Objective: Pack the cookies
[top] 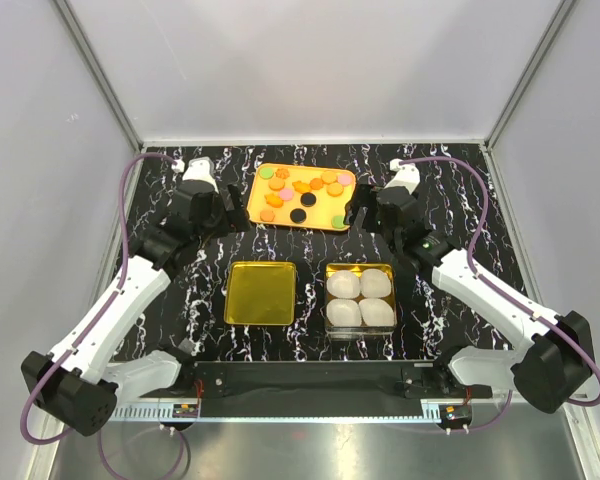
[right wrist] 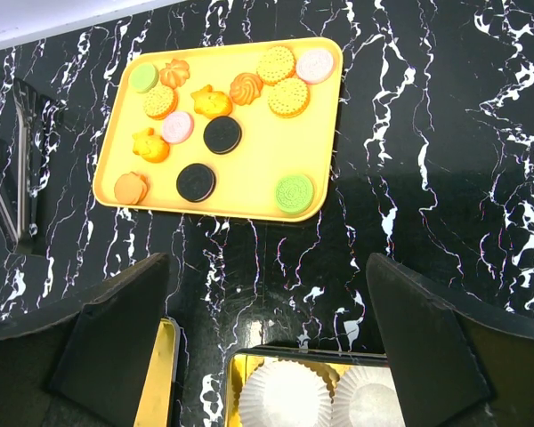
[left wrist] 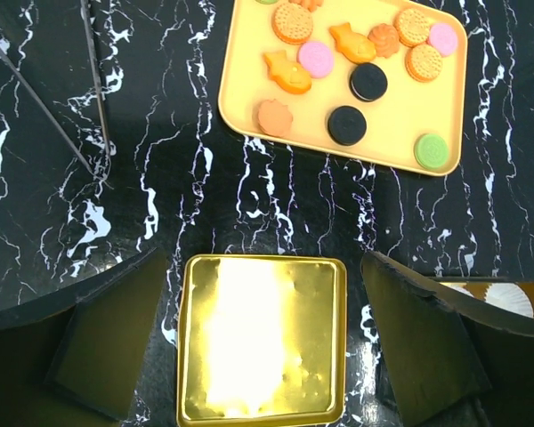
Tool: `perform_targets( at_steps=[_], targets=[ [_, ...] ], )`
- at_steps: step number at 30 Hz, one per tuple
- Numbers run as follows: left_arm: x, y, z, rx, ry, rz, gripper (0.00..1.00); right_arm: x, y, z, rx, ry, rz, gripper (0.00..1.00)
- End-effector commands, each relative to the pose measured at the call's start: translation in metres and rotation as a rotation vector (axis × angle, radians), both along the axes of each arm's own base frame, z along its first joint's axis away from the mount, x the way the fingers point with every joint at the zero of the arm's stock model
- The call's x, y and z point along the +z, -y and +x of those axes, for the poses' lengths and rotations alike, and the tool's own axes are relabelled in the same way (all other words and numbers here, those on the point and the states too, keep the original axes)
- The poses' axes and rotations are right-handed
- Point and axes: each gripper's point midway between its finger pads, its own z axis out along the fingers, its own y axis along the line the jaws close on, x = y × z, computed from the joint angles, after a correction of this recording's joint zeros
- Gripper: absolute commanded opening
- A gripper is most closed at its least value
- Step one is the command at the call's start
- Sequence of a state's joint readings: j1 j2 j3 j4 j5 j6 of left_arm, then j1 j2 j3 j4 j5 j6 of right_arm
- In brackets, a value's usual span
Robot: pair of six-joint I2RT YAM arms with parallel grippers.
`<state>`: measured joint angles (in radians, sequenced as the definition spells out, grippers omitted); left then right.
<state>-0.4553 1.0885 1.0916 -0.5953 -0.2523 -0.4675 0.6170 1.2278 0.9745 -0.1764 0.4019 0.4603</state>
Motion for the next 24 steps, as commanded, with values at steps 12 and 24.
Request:
perform_targets(
  at_steps=[12,24],
  targets=[
    [-0.028,-0.082,0.094,0.367,-0.009,0.034,0.99,0.017,-0.016,-0.005,0.115,0.042,0.018,1.0],
    [-0.136,-0.126,0.149,0.445,-0.205,0.071,0.99,0.013,-0.015,-0.012,0.135,0.029,0.01,1.0]
  ],
)
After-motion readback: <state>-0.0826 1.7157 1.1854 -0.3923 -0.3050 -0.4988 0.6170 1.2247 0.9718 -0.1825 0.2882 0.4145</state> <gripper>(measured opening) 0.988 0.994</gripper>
